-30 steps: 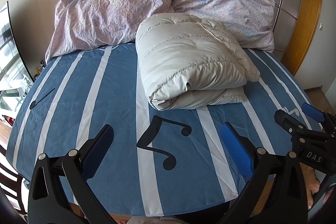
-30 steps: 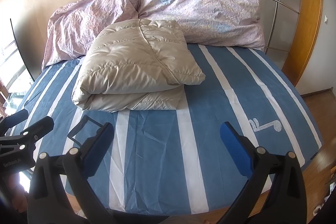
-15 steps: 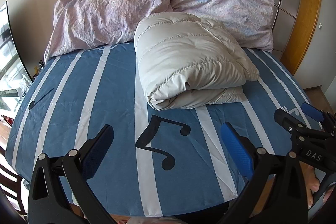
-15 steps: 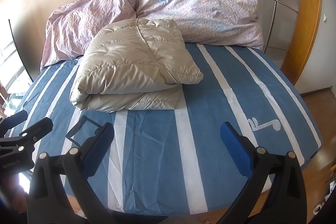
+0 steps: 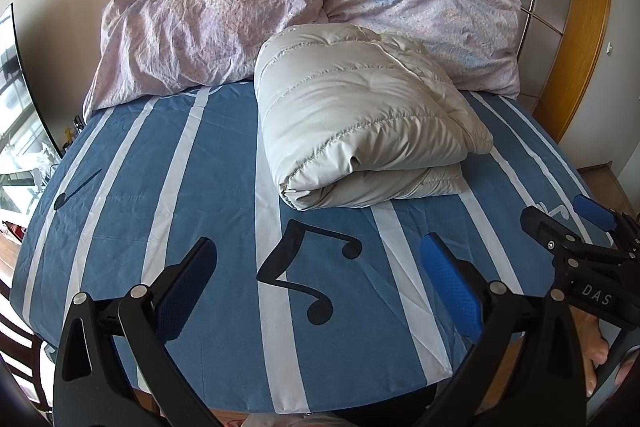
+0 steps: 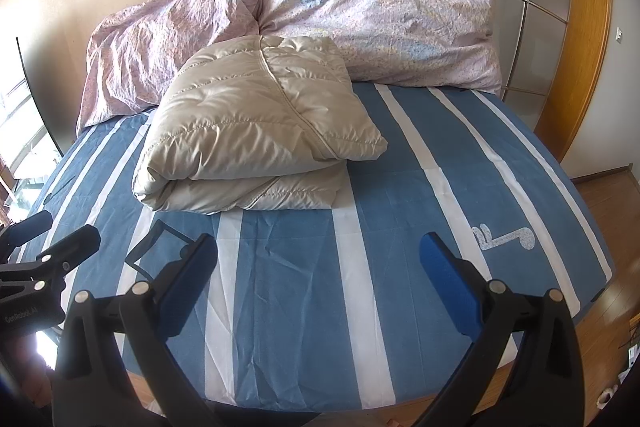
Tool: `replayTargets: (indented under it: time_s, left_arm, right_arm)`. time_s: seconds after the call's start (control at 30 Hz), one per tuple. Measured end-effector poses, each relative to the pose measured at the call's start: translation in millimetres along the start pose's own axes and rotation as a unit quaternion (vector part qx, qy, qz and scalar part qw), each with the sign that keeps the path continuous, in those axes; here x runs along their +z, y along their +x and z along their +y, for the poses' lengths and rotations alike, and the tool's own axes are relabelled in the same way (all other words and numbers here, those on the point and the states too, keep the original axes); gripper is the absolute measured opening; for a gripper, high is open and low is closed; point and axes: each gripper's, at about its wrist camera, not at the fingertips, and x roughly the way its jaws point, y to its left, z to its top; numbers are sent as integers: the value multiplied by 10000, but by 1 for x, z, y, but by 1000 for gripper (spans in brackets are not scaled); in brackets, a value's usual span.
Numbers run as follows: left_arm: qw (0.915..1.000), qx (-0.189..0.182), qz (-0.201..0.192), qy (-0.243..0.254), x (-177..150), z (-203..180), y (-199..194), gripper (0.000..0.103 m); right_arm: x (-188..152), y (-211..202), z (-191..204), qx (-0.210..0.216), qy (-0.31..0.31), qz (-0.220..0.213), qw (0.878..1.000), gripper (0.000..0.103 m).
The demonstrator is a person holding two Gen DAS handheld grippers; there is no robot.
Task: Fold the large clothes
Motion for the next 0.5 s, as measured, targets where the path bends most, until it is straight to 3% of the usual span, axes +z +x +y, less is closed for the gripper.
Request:
replayTargets:
  time_s: [0.5]
  left_arm:
    - [10000, -51, -7, 22, 1, 1, -1, 102]
  right_arm:
    - [0, 0, -1, 4, -7, -6, 10000, 101]
